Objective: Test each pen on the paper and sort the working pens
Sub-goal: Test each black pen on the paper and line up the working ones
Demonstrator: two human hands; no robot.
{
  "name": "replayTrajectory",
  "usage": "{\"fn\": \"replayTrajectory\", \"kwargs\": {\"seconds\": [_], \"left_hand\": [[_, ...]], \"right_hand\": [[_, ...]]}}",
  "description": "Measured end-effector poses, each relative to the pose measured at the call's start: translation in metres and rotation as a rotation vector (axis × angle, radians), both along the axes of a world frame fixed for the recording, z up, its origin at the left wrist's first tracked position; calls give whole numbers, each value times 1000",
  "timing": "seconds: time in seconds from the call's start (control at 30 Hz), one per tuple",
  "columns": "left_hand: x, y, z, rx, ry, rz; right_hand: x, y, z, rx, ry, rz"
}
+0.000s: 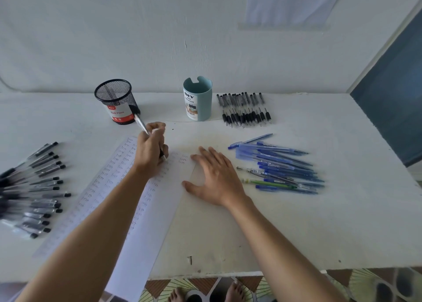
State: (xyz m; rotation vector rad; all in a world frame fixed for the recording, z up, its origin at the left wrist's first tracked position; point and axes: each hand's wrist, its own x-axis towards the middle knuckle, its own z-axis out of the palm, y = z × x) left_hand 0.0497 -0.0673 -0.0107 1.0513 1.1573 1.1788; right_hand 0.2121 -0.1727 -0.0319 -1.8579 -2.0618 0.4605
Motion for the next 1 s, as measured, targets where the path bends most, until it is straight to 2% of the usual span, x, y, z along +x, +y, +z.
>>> {"fn": "replayTrajectory", "kwargs": {"seconds": [0.07, 0.23, 0.43, 0.53, 0.6, 0.67, 0.73, 0.8, 0.9, 1.0], "left_hand": [[0, 1, -2, 10, -2, 2], [-1, -1, -1, 89, 209, -73], [3, -3, 7, 68, 219, -72], [4, 1, 11, -24, 242, -113], [2, 5, 13, -67, 443, -151], [-2, 7, 11, -28, 769, -199], [-5, 4, 6, 30, 981, -205], [-5, 0, 4, 61, 1039, -178], [-6, -6, 7, 79, 1025, -134], [-20, -12, 7, 196, 1101, 16]], "right_hand": [[0, 0, 0, 9, 0, 3], [0, -1, -2, 28, -17, 1], [0, -1, 1, 3, -30, -3], [-1, -1, 0, -1, -48, -1], [-1, -1, 1, -12, -48, -3], [-2, -1, 2, -27, -51, -6], [-2, -1, 2, -35, -58, -7], [-3, -1, 3, -43, -65, -5], [-3, 0, 5, -55, -71, -5], [-4, 2, 8, -92, -15, -25]]}}
